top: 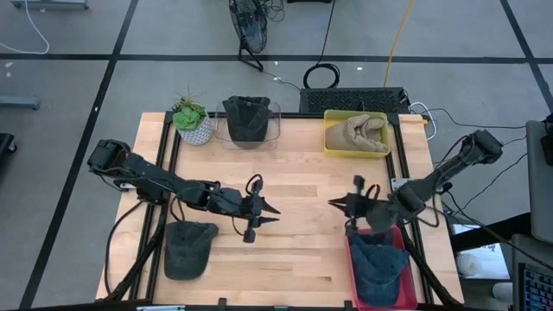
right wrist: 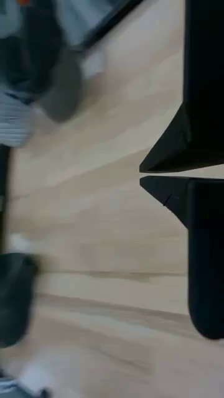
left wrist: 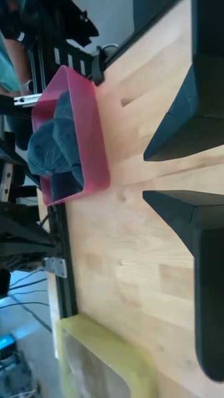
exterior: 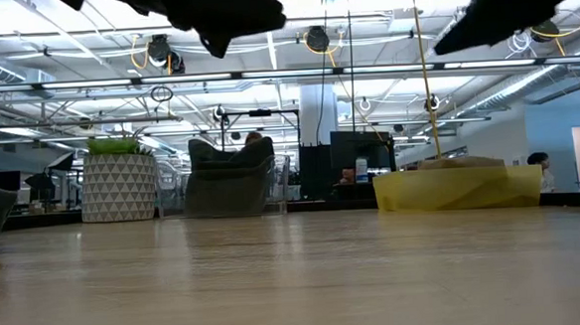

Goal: Pick & Place hat
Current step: Put the black cap into the transparent bin

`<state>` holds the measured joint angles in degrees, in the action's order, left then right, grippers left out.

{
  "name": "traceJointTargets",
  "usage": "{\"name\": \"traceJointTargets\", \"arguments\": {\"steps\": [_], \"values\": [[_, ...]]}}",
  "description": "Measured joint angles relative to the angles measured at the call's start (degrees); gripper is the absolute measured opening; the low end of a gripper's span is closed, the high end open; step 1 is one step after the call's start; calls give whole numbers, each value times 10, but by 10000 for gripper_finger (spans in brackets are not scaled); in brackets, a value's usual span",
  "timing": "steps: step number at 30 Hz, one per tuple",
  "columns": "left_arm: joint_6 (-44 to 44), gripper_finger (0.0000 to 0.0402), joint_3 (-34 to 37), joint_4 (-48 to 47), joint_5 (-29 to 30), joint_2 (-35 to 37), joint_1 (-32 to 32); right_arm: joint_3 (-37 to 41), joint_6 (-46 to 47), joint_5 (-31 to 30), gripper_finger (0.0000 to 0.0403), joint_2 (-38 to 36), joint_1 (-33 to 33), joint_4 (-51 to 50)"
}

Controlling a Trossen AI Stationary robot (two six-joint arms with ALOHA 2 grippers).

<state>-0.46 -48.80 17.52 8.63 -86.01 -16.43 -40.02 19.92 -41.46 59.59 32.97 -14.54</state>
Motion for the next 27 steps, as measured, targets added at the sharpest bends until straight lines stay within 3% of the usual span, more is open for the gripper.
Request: {"name": "traceJointTargets", "arguments": {"steps": [3, 9, 13, 19, 24, 27], "values": [[-26, 97, 0, -55, 2, 35, 0, 41, -39, 40, 0, 11, -28, 110], [-53, 97, 0, -186, 6, 111, -29, 126, -157, 132, 0, 30, -49, 236], [-90, 97, 0, -247, 42, 140, -68, 191, -206, 129, 0, 31, -49, 352], [-241, 97, -4, -370, 85, 174, -104, 269, -210, 131, 0, 30, -49, 551], [-351, 97, -37, -509, 82, 179, -126, 294, -236, 129, 0, 29, -49, 586], [-433, 97, -53, -586, 35, 177, -140, 294, -259, 129, 0, 29, -51, 596]]}}
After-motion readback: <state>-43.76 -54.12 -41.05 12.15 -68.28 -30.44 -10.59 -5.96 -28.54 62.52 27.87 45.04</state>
